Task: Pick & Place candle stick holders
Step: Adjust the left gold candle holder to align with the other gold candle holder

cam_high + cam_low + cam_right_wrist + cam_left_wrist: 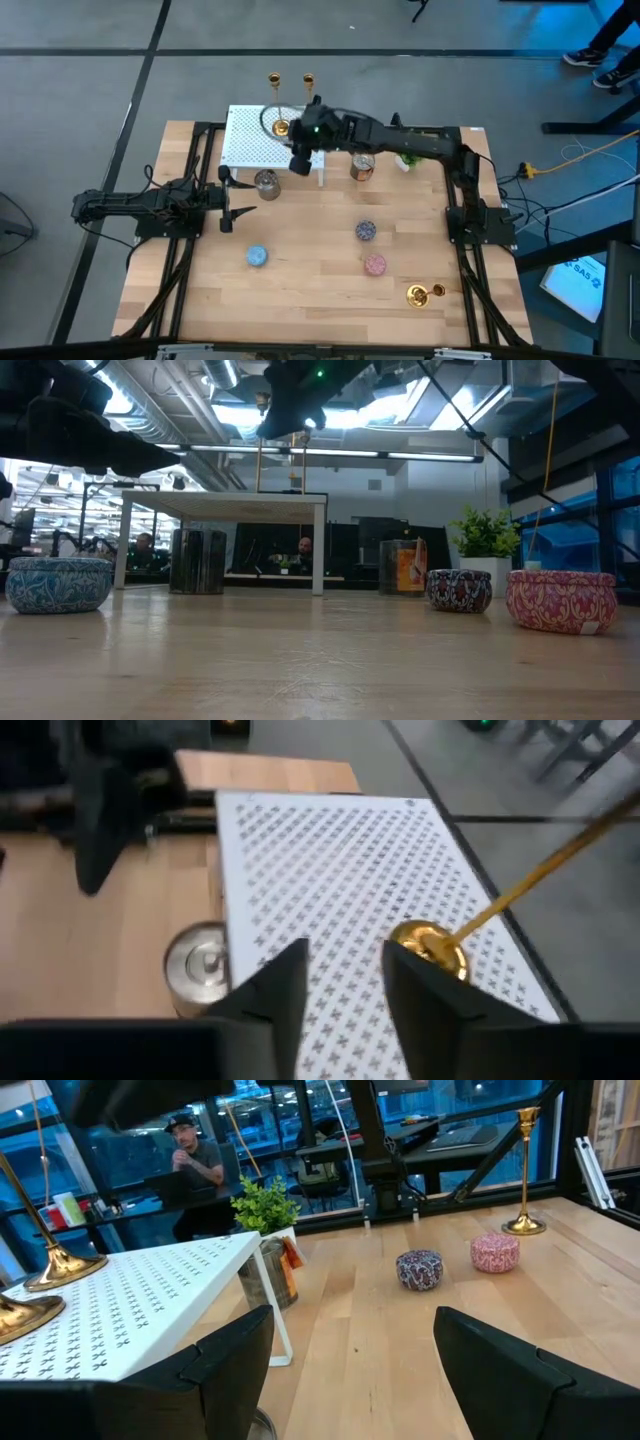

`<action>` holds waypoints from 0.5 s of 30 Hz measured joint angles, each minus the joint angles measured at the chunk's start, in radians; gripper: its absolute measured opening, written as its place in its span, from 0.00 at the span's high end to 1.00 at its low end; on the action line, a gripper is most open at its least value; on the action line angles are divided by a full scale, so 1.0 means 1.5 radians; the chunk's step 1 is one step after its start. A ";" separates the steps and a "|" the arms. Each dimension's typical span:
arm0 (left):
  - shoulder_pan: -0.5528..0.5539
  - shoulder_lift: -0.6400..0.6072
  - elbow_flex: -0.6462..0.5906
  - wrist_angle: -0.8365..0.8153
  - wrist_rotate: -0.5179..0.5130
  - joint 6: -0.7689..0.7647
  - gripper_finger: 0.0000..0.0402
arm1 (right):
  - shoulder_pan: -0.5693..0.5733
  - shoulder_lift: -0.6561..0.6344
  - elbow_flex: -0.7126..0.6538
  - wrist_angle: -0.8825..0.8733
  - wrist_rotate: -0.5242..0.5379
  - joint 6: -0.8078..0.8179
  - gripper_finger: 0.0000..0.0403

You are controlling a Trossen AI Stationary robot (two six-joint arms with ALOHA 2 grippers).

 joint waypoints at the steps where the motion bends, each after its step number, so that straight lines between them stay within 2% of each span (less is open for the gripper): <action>1: 0.000 0.000 0.000 0.000 0.000 0.000 0.32 | 0.006 0.000 -0.015 0.015 0.007 -0.017 0.73; 5: 0.000 0.000 0.000 0.000 0.000 0.000 0.32 | 0.021 0.001 -0.076 0.044 0.020 -0.096 0.92; 7: 0.000 0.000 0.000 0.000 0.000 0.000 0.32 | 0.023 0.001 -0.103 0.085 0.069 -0.116 0.98; 10: 0.000 0.000 0.000 0.000 0.000 0.000 0.32 | 0.018 0.002 -0.125 0.128 0.137 -0.129 0.99; 15: 0.000 0.000 0.000 0.000 0.000 0.000 0.32 | -0.005 0.023 -0.125 0.151 0.124 -0.138 0.99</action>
